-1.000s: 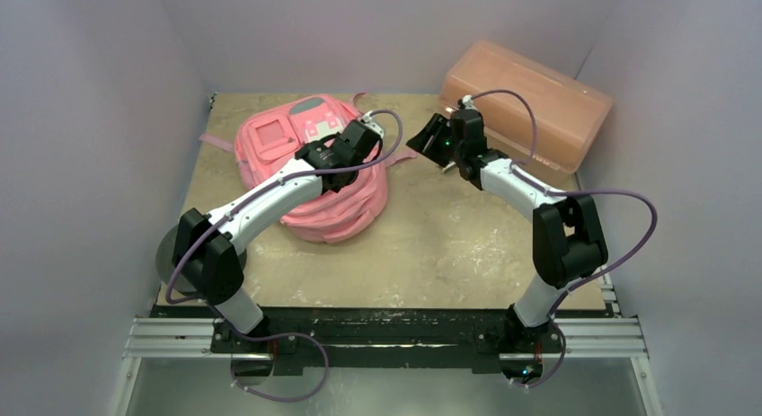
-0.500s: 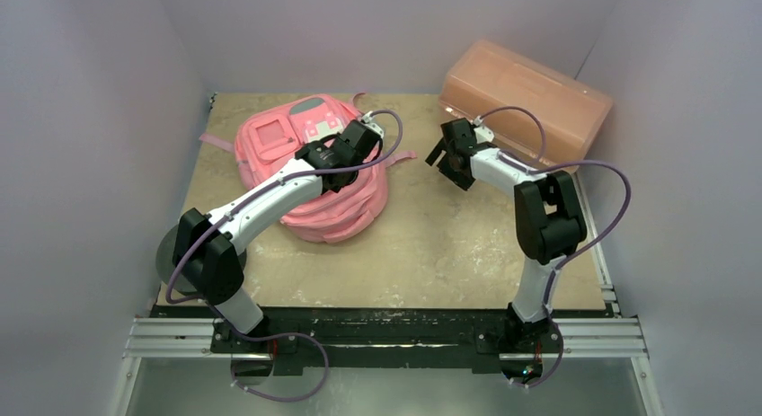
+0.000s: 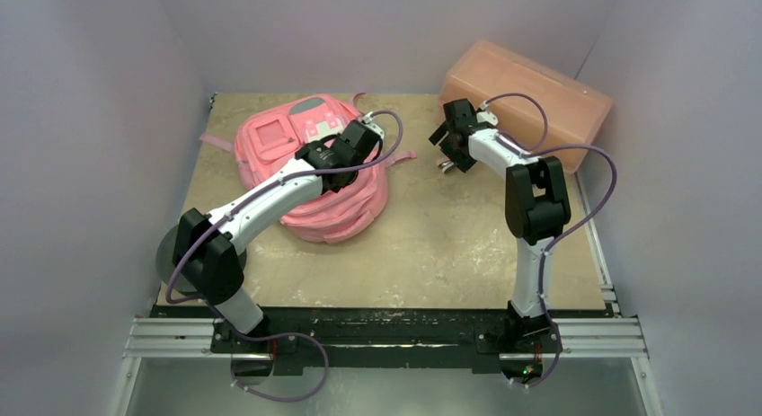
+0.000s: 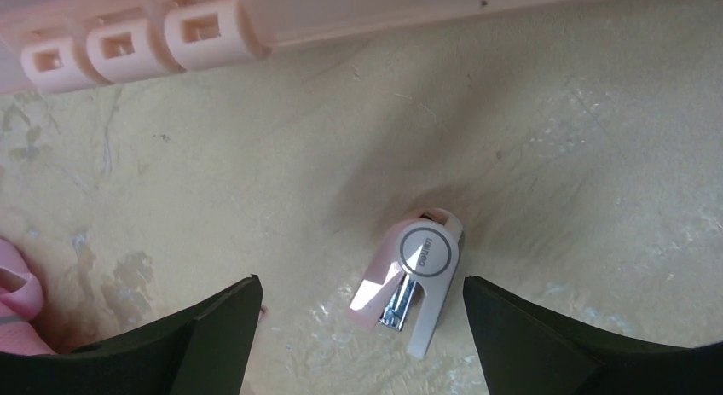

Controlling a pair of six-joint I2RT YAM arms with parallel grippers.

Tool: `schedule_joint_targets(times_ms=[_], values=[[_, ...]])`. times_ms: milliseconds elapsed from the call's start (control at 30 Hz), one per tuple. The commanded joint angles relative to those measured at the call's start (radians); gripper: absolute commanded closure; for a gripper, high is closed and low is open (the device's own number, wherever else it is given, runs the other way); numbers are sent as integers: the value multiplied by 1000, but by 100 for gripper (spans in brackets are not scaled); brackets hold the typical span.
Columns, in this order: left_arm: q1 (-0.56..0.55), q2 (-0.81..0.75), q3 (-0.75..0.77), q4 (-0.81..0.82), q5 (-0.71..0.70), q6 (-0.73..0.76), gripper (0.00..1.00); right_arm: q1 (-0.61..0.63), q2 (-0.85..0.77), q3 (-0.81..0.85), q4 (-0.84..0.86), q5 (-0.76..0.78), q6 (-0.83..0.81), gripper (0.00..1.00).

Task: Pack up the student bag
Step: Pick up the stationery from the center of the board.

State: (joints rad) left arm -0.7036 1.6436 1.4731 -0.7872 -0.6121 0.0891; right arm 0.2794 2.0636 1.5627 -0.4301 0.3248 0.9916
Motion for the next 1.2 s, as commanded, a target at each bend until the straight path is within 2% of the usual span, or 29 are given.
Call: schedule_joint_targets(times_ms=[0, 133, 400, 700, 933, 1167], values=[[-13, -23, 41, 5, 1, -29, 100, 0, 46, 94, -98, 63, 59, 9], [-14, -24, 41, 3, 4, -32, 100, -1, 86, 154, -156, 80, 71, 11], [-13, -24, 42, 1, 9, -34, 100, -2, 119, 163, -142, 130, 67, 15], [-14, -29, 44, -2, 11, -36, 100, -6, 157, 183, -141, 158, 71, 26], [-13, -31, 44, -3, 11, -37, 100, -8, 150, 176, -138, 128, 73, 40], [-13, -33, 44, -4, 12, -37, 100, -7, 81, 114, -70, 47, 24, 59]])
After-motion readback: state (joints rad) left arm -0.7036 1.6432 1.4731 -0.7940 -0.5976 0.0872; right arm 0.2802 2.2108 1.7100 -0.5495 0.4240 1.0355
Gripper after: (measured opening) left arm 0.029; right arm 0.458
